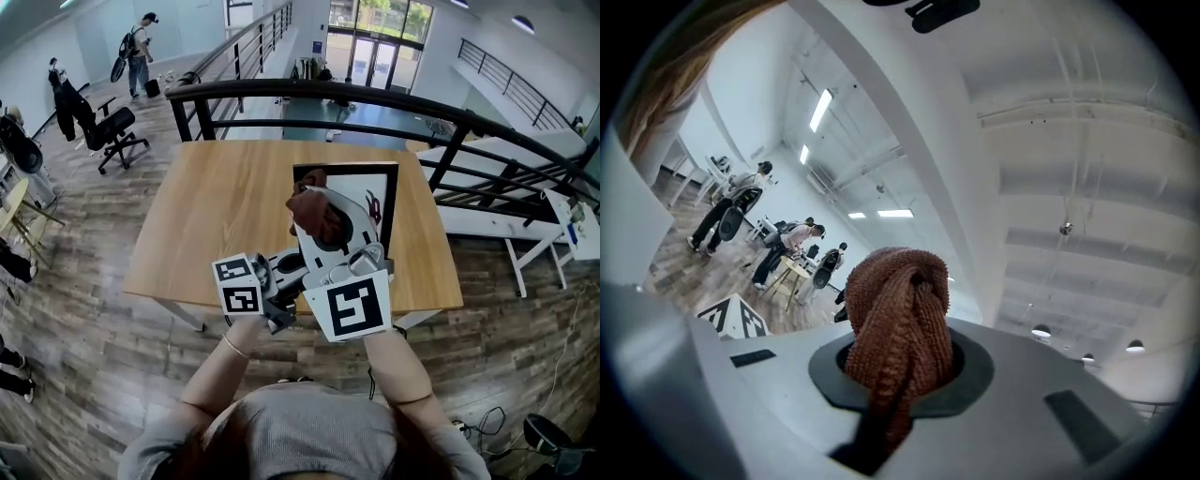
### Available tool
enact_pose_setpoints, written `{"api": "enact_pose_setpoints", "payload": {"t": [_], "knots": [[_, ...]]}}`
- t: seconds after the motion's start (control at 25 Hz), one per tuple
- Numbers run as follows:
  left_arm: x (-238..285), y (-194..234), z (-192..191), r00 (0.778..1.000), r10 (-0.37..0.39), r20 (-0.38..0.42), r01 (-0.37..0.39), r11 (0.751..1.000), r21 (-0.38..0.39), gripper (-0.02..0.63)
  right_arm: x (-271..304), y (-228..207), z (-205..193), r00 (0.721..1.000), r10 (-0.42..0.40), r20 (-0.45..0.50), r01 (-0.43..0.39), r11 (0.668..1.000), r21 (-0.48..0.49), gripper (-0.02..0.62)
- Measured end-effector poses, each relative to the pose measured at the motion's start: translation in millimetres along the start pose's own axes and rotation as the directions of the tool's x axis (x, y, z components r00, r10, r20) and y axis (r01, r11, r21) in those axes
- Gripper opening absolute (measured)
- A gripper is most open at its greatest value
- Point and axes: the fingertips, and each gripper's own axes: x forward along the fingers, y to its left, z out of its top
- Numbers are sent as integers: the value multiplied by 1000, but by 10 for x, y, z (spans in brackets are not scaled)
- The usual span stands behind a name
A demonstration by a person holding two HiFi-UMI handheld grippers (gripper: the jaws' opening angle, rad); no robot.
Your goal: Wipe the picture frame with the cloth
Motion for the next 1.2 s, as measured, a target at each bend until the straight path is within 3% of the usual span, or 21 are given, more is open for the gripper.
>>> {"api": "enact_pose_setpoints", "payload": {"t": [0.4,0.72,0.92,1.2], "knots": [[-9,20,172,999,-26,25,26,999,-20,17,-77,201,-174,998,48,-52,-44,996,83,46],[-57,152,119,1000,14,28,-13,999,-35,17,-197,460,-467,984,111,-136,-94,988,124,46],[-156,241,87,998,34,52,-30,997,-73,17,-316,691,-610,974,173,-147,-140,967,211,45],[-111,297,25,999,29,41,-25,996,-88,17,-467,779,-717,972,167,-167,-134,972,192,46]]}}
